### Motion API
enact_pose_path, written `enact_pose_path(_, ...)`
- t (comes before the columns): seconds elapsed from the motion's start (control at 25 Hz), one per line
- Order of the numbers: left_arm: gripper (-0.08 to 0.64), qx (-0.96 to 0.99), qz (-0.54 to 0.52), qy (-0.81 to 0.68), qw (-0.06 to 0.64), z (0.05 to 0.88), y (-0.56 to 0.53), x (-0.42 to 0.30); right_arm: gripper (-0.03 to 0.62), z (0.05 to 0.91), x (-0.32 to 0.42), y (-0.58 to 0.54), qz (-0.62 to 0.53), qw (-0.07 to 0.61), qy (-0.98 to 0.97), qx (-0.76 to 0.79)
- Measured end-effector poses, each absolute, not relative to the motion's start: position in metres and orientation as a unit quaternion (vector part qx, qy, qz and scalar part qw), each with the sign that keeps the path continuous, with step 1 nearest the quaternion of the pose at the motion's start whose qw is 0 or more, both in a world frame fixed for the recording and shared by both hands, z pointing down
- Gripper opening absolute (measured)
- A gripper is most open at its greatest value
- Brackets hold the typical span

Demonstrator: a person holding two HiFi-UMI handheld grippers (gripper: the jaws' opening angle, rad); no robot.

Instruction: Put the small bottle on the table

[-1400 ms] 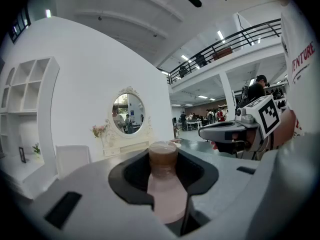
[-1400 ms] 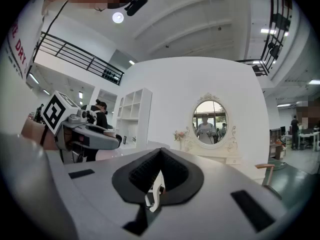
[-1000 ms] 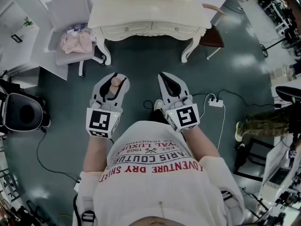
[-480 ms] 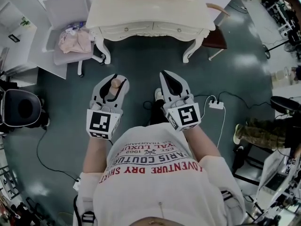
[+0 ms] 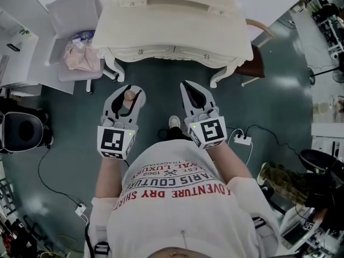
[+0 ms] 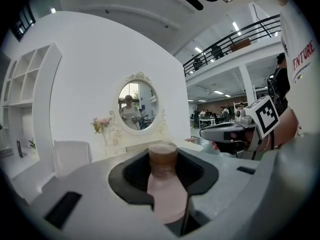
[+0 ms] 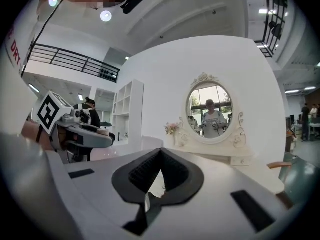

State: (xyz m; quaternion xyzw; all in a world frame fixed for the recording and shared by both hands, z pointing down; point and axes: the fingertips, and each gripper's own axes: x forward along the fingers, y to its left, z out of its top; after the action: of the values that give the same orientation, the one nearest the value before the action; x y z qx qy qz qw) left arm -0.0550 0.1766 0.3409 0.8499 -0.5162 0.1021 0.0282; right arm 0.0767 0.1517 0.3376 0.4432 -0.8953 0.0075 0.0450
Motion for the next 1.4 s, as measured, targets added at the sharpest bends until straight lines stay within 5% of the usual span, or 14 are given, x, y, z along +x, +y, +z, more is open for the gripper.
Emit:
enact_pose_path(0.68, 0.133, 0.828, 0.111, -0.548, 0.040, 0.344, -0.016, 0.008, 0.000, 0.349, 0.142, -0.042, 0.025, 0.063, -0.907, 0.415)
enact_pose_path(1.4, 0.133, 0.858, 0.128, -0.496, 0.039, 0.384, -0.230, -0.040, 0.000, 0.383, 0.087, -0.238, 0.047, 0.071, -0.884, 0.460)
